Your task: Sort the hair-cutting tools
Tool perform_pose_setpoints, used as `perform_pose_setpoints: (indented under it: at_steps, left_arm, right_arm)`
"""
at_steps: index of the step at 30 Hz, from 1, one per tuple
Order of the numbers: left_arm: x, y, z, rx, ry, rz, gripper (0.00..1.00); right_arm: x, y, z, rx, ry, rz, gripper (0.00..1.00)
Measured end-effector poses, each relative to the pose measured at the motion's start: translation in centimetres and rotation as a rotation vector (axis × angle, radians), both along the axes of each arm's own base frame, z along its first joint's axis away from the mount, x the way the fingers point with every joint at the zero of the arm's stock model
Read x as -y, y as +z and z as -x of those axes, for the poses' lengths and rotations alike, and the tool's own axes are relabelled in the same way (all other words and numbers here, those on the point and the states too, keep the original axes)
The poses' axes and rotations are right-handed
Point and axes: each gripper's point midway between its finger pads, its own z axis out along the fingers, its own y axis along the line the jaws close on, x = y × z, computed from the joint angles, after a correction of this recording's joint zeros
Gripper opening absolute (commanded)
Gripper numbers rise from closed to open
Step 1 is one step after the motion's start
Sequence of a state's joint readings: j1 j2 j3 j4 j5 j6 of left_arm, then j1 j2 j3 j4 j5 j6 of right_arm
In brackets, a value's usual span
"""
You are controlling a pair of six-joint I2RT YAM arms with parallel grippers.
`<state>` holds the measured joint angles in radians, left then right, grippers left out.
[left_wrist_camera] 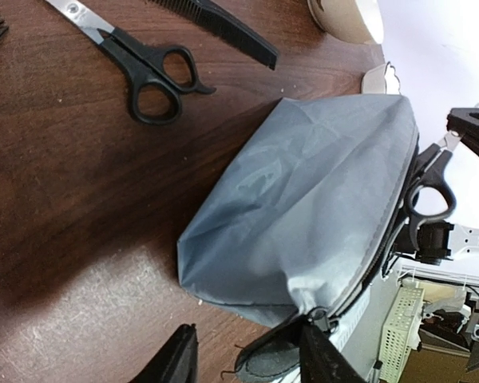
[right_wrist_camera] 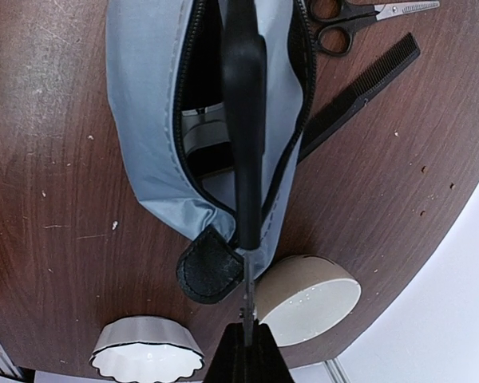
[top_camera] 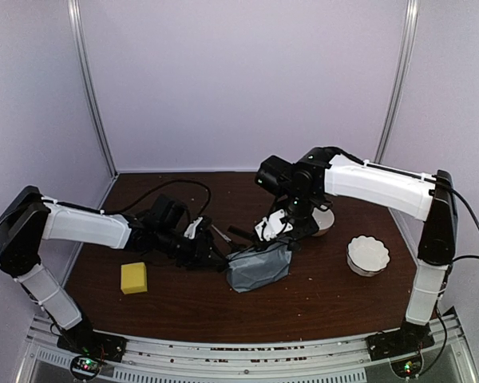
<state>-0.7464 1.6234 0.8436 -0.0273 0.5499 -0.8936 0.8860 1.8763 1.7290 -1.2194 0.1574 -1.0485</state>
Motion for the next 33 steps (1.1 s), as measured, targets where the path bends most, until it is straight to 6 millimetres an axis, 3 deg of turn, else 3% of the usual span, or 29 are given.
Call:
perform_pose_setpoints:
  at_steps: [11,21,33]
  left_arm:
    - [0.0,-0.3,1.6,-0.079,0.025,0.116,0.34]
    - [1.2,2.2,1.4,-0.077,0.019,0.252,0.0]
    - [0.5,3.4,1.7,-0.026,0.014,0.231,0.0]
  right_arm:
    - [-0.8,-1.2,0.8,-0.051,0.021,0.001,0.0]
    - [-3.0,-1.3,0.6,-0.094,0.036,-0.042,0.0]
    - [-4.2,-2.8,1.5,-0.132,0.059,-0.016,0.0]
